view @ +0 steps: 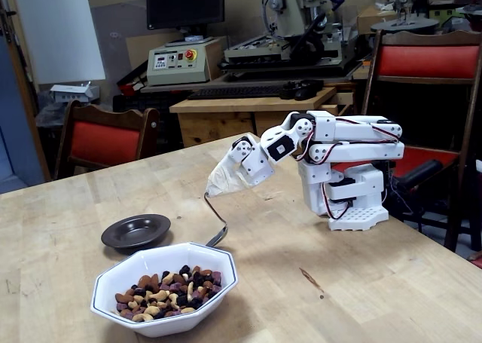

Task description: Use spoon to take food

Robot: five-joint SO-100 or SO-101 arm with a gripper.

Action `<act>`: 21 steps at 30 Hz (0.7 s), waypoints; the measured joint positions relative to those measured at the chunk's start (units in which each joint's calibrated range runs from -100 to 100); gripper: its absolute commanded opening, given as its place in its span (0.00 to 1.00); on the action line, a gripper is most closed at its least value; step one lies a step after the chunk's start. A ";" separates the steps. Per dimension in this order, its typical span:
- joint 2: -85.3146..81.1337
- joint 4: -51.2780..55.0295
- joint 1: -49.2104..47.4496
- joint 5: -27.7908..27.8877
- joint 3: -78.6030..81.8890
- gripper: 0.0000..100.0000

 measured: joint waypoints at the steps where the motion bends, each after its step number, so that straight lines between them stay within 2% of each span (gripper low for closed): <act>1: 0.00 0.00 0.00 0.00 0.00 0.04; 14: 0.00 -0.24 0.00 0.00 0.00 0.04; 21: -0.09 -7.44 0.00 0.39 0.34 0.04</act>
